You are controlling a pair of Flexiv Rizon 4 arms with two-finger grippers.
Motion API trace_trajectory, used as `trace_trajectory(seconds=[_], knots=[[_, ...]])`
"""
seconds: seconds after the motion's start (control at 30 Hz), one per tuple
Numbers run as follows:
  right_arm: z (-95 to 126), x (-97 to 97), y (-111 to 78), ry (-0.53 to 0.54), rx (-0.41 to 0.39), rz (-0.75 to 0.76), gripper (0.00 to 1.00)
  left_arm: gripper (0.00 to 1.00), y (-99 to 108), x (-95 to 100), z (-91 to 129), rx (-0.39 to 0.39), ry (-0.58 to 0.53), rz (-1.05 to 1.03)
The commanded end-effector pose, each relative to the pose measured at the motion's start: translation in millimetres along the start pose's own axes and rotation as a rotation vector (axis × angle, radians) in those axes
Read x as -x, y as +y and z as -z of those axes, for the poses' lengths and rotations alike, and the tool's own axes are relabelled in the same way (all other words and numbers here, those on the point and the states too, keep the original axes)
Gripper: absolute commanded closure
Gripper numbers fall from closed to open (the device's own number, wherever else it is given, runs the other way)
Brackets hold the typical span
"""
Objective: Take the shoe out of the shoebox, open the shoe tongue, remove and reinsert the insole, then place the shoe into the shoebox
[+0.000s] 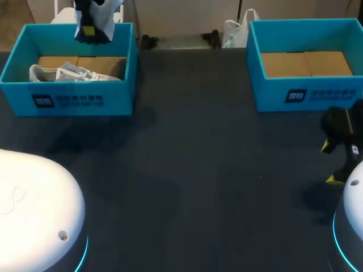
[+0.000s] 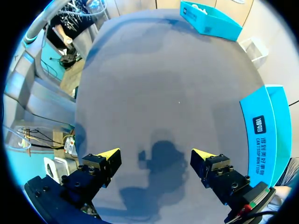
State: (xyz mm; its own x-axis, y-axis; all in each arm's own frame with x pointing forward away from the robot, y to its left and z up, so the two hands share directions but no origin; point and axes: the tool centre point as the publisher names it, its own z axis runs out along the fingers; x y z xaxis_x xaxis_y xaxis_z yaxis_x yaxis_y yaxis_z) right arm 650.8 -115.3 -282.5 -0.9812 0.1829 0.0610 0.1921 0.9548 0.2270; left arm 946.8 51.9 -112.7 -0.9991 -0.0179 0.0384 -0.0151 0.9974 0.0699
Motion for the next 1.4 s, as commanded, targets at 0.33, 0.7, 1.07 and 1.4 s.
trace_trajectory(seconds=[0.33, 0.7, 1.07, 1.4], knots=[[-1.0, -0.8, 0.3, -0.003, -0.003, -0.001, 0.0, 1.0, 55.7, 65.4, -5.9, 0.03, -0.015, 0.086], [-1.0, -0.8, 0.3, -0.003, -0.003, -0.001, 0.0, 1.0, 153.1, 168.8, -24.9, -0.031, 0.049, 0.162], [-1.0, -0.8, 0.3, -0.003, -0.003, -0.001, 0.0, 1.0, 182.4, 185.2, -34.4, 0.018, -0.02, -0.074], [-1.0, -0.8, 0.3, -0.003, -0.003, -0.001, 0.0, 1.0, 212.2, 156.2, -33.5, 0.018, -0.209, -0.623]])
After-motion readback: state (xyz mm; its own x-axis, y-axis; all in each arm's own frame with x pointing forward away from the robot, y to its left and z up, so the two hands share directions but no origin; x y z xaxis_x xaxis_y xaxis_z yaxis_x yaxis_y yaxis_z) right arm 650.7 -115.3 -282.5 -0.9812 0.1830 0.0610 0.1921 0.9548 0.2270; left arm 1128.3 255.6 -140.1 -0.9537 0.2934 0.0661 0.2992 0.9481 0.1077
